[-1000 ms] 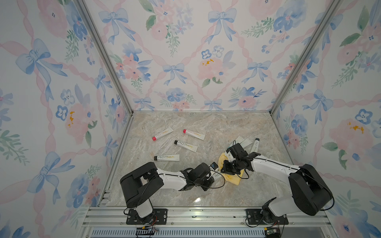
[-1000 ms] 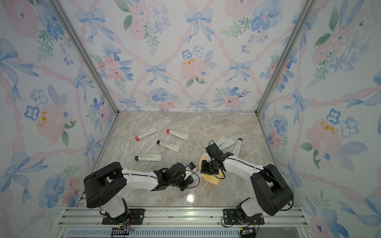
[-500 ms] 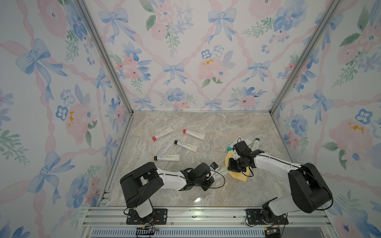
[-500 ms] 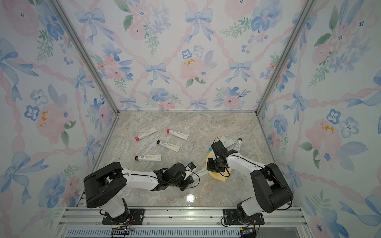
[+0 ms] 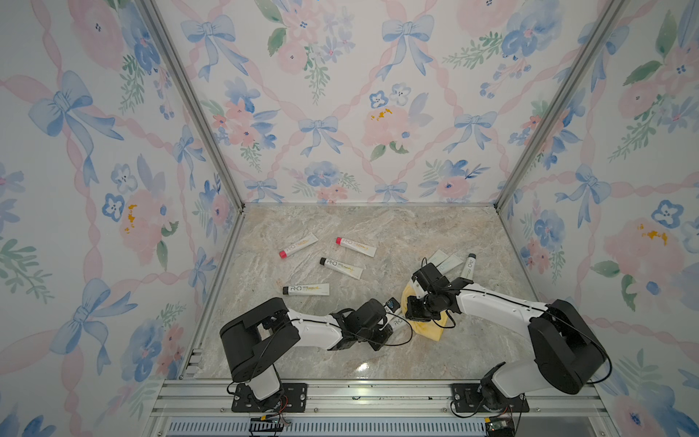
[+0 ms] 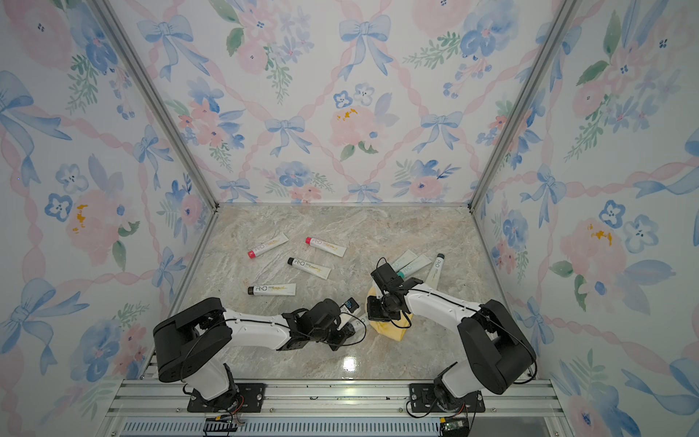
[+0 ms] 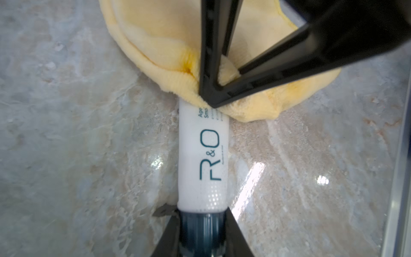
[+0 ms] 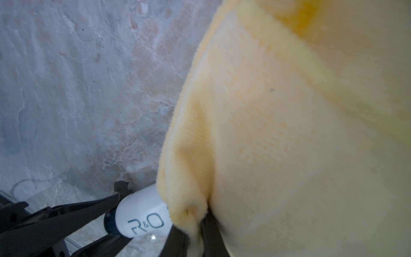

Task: Wipe the surface of the toothpaste tube
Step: Wipe the dirt from the toothpaste tube.

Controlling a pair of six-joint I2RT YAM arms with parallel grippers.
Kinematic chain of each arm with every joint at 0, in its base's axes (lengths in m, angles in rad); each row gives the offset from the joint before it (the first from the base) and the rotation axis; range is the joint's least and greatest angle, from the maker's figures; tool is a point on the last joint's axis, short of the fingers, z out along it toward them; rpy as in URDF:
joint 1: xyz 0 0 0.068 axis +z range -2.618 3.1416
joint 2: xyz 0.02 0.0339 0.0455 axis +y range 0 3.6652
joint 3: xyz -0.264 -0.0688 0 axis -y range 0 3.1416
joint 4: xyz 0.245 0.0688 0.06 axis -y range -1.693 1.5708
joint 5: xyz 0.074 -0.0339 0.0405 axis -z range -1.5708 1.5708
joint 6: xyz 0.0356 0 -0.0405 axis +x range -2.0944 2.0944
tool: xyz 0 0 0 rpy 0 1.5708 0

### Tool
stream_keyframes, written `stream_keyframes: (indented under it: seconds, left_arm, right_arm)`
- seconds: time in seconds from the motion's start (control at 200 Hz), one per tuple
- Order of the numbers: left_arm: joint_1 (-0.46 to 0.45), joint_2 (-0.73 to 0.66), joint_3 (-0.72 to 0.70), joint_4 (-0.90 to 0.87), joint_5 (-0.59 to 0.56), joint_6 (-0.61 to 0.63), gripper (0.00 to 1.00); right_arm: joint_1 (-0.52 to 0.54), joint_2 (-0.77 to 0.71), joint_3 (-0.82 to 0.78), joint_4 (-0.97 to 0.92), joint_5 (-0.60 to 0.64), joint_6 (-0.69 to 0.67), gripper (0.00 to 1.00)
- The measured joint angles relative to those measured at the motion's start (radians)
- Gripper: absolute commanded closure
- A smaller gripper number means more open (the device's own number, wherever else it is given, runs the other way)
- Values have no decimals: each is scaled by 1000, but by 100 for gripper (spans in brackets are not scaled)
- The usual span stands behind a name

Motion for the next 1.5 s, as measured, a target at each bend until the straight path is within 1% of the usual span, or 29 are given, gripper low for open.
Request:
stream_keyframes:
  seconds: [0.12, 0.25, 0.325, 0.46, 0.6, 0.715, 0.87, 0.985, 1.135, 1.26, 1.36, 1.5]
  left_arm:
    - [0, 1, 0, 3, -5, 0, 75]
    - [0, 1, 0, 3, -8, 0, 75]
    - [0, 1, 0, 4, -8, 0, 75]
    - [0, 1, 0, 4, -8, 0, 75]
    - [0, 1, 0, 3, -8, 0, 75]
    - [0, 1, 0, 3, -8, 0, 75]
    - [0, 1, 0, 3, -8, 0, 75]
    - [0, 1, 0, 3, -9, 0, 75]
    - [0, 1, 0, 3, -11, 0, 75]
    - [0, 0, 0, 3, -11, 0, 75]
    - [0, 1, 0, 3, -11, 0, 75]
    - [0, 0, 0, 3, -11, 0, 75]
  right_arm:
    - [-67, 26, 15, -12, -38, -21, 87]
    - [-130, 58, 45, -38, -21, -51, 87]
    - [-148, 69, 56, -46, -2, -65, 87]
    - [-147, 71, 58, -47, 12, -70, 87]
    - [-113, 63, 58, -46, 26, -65, 87]
    - [-55, 47, 55, -45, 37, -46, 87]
    - [40, 26, 44, -29, -3, -3, 87]
    - [51, 24, 39, -17, -17, 12, 87]
    - [-1, 27, 29, -10, -53, 3, 87]
    - [-98, 43, 27, -12, -74, -21, 87]
    - [-169, 48, 22, -12, -64, -37, 87]
    - [-196, 50, 19, -13, -42, -55, 87]
